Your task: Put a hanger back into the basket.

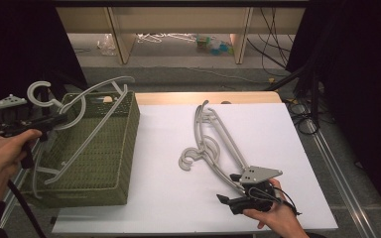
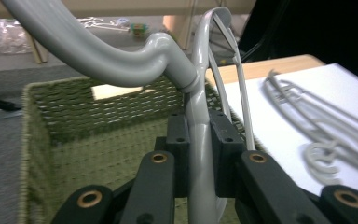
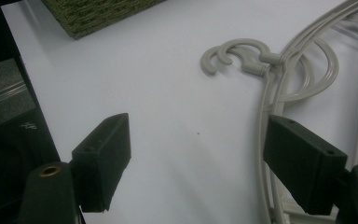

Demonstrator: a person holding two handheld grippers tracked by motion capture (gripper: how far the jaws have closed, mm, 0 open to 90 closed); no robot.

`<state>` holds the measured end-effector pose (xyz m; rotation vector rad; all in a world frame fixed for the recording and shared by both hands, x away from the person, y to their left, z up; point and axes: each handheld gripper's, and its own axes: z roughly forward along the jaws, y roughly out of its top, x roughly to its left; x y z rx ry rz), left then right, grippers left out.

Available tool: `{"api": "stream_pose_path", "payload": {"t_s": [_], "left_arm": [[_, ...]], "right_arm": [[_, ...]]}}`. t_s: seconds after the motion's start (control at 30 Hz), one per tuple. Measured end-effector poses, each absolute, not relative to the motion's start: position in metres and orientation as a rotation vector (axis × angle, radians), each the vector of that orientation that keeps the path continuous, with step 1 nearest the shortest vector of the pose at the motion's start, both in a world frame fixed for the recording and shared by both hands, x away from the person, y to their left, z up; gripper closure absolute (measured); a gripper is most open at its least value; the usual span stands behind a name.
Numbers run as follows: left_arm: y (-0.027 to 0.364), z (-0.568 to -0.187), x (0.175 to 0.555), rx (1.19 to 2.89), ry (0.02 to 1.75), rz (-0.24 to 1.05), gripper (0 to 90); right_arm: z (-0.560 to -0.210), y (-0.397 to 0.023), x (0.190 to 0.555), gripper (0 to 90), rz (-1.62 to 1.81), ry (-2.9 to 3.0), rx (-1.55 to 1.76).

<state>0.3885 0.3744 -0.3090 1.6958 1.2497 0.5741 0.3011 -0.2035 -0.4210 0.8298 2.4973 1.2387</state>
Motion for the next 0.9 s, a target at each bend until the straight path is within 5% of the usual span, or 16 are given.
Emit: {"api": "stream_pose_path", "payload": {"t_s": [0.9], "left_arm": [[0.395,-0.346,0.436,1.985,1.277,0.576,79.6]], "right_arm": [[-0.422,-0.202,0.301,25.0,1.236,2.534,0.816]]}}
